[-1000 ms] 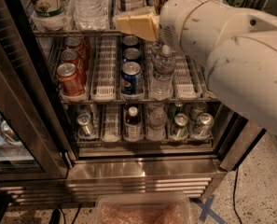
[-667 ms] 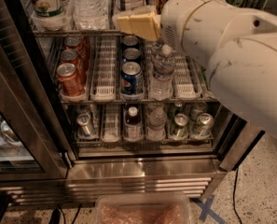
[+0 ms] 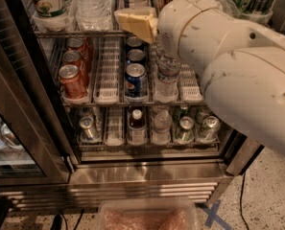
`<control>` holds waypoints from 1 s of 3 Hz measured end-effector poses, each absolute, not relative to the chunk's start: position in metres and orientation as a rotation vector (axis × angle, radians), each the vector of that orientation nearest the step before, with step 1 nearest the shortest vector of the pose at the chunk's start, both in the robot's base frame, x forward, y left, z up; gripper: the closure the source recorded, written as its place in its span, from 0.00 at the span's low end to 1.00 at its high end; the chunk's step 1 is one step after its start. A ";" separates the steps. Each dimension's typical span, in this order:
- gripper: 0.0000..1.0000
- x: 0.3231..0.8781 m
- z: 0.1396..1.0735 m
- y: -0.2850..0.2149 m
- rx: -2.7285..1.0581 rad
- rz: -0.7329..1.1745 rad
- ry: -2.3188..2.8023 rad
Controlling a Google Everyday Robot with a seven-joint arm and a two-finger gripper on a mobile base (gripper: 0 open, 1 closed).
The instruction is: Pick blue plastic bottle from top shelf of fridge
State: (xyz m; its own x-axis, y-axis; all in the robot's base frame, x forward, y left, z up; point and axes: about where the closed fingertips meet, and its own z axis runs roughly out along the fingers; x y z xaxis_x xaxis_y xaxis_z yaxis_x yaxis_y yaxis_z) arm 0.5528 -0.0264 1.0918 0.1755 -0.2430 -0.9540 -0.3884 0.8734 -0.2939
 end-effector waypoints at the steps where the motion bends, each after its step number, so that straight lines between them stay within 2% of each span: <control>1: 0.25 0.556 1.092 -0.022 -0.540 0.110 1.389; 3: 0.24 0.570 1.078 -0.010 -0.541 0.117 1.390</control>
Offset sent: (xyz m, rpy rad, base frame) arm 0.0368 0.0417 -0.0140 0.0166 -0.0238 -0.0206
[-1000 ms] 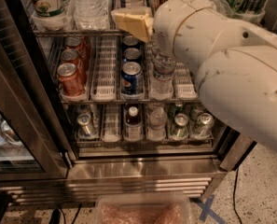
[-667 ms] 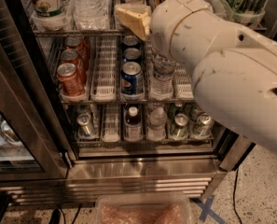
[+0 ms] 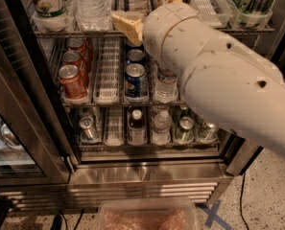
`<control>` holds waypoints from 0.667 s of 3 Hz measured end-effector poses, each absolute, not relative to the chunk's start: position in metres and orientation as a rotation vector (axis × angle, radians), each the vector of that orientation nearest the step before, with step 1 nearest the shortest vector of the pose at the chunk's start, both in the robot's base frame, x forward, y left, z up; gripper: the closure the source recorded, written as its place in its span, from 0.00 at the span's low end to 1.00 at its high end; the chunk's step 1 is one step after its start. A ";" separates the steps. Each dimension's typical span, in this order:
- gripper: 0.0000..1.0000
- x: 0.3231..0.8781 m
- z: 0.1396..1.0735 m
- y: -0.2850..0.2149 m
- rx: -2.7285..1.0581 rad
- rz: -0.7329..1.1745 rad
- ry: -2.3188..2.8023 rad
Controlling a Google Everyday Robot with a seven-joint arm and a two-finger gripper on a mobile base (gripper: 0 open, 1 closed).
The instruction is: Pick blue plastic bottle from top shelf of fridge
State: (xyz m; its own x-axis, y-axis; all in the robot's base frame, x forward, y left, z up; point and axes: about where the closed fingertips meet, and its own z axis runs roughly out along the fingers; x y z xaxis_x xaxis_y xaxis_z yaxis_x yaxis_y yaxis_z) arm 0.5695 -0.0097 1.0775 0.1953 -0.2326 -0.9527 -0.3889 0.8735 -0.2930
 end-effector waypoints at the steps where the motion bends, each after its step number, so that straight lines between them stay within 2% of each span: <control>1: 0.23 0.583 1.069 0.003 -0.543 0.119 1.393; 2: 0.23 0.593 1.069 0.010 -0.538 0.112 1.385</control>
Offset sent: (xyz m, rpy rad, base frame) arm 0.0507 0.0458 -0.0056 -0.0003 -0.0033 -0.0260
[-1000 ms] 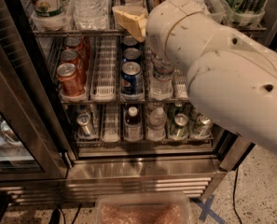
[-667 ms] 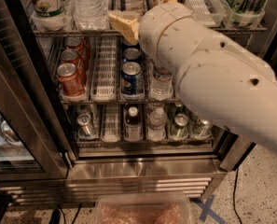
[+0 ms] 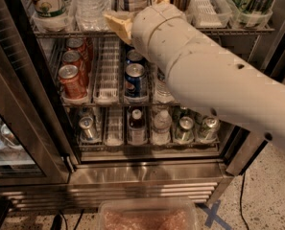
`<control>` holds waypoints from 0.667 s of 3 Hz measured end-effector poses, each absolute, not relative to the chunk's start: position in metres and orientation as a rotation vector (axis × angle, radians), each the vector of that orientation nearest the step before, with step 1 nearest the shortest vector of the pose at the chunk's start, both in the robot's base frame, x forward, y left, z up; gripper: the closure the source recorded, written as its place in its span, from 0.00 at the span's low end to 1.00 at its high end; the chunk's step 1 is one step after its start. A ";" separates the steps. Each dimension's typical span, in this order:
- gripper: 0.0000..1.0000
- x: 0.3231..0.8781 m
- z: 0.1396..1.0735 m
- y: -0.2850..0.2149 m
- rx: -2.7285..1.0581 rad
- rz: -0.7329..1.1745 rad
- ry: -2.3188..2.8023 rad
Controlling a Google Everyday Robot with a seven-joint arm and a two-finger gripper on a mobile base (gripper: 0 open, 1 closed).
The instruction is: Pick blue plastic bottle from top shelf of fridge
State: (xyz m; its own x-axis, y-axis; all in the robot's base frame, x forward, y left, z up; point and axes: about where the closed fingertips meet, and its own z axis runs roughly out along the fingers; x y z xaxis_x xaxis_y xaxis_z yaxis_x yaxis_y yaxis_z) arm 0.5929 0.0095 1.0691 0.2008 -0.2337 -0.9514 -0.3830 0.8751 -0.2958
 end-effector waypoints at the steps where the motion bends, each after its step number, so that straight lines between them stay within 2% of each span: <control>1: 0.23 0.607 1.081 0.004 -0.511 0.067 1.356; 2: 0.23 0.618 1.086 -0.001 -0.481 0.031 1.348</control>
Offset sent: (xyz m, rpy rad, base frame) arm 0.0484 -0.0083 0.0224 0.0025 -0.0643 -0.1385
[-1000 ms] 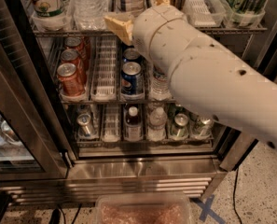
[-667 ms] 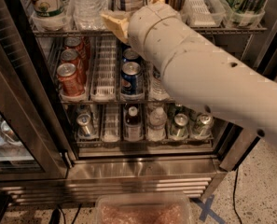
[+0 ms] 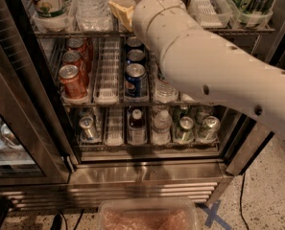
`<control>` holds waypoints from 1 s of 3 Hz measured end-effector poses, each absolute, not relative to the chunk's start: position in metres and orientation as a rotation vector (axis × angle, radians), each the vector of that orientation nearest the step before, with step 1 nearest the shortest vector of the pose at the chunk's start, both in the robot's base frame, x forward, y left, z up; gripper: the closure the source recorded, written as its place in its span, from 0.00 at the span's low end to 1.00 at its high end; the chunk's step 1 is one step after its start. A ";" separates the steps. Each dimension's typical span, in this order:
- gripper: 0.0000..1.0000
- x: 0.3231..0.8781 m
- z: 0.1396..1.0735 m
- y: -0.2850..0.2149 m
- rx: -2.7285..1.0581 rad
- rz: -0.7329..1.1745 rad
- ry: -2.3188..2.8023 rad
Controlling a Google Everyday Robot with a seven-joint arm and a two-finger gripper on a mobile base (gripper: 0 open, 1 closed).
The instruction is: Pick blue plastic bottle from top shelf of fridge
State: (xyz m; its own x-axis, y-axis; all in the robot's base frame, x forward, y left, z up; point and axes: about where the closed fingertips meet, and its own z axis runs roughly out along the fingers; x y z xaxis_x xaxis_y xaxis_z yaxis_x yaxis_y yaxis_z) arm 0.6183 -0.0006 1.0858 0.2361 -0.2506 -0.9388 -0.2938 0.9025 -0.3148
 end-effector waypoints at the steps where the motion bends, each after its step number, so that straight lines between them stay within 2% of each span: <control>1: 0.23 0.627 1.088 0.001 -0.463 0.019 1.352; 3: 0.24 0.638 1.082 0.004 -0.437 0.024 1.385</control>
Offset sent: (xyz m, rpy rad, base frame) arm 0.0278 0.0109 -0.0077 0.0224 0.0480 -0.0398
